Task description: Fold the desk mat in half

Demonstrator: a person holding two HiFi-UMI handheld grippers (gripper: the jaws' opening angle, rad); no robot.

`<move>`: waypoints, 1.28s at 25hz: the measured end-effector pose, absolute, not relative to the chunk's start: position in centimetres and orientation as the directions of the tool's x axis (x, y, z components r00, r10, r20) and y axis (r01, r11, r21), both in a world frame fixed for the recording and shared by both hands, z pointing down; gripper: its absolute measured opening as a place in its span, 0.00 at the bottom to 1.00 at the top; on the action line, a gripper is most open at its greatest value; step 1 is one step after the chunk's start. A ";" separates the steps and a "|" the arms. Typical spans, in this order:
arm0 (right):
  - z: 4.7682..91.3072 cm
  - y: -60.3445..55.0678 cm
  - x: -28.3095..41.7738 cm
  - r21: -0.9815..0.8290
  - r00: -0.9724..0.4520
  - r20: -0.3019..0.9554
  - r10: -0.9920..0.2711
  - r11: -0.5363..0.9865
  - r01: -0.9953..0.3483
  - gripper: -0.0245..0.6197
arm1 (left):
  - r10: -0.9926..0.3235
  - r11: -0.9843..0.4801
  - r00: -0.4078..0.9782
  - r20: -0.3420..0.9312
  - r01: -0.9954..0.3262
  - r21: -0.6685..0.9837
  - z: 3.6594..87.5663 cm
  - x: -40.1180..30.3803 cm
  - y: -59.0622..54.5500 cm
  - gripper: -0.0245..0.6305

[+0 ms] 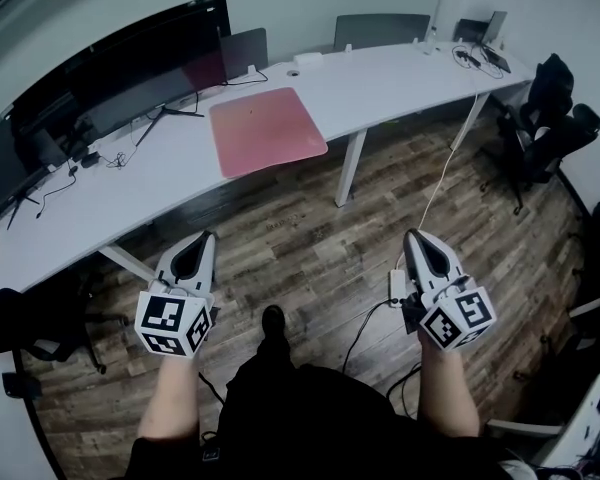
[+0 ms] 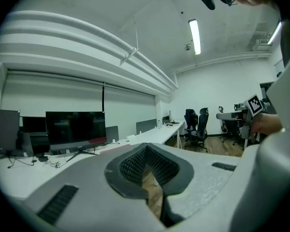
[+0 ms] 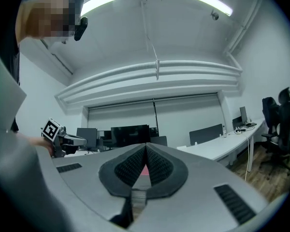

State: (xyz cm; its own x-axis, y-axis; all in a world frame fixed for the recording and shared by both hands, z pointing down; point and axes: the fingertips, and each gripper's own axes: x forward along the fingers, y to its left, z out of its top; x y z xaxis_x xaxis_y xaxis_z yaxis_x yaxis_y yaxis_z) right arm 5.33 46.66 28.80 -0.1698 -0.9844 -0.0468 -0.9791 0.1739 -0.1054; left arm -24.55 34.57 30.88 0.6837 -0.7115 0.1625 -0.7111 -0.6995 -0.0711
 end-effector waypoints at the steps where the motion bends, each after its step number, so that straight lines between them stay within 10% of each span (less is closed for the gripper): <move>1: 29.0 46.1 5.4 -0.105 -0.174 -0.039 -0.984 0.177 -0.978 0.03 | -0.711 -0.700 0.683 0.167 -0.711 -0.067 31.2 -24.4 33.9 0.03; 32: 31.5 12.5 3.5 -0.087 -0.191 0.130 -0.973 0.180 -0.980 0.10 | -0.672 -0.708 0.710 0.212 -0.699 0.098 37.6 -24.2 -0.7 0.03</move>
State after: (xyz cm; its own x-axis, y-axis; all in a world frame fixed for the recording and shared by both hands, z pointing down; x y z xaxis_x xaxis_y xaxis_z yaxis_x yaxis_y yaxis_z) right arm 3.54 12.55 31.45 -0.1906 -0.9730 0.1301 -0.9798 0.1803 -0.0869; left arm -24.20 -0.68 37.64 0.7098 -0.6716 0.2124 -0.6993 -0.7080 0.0982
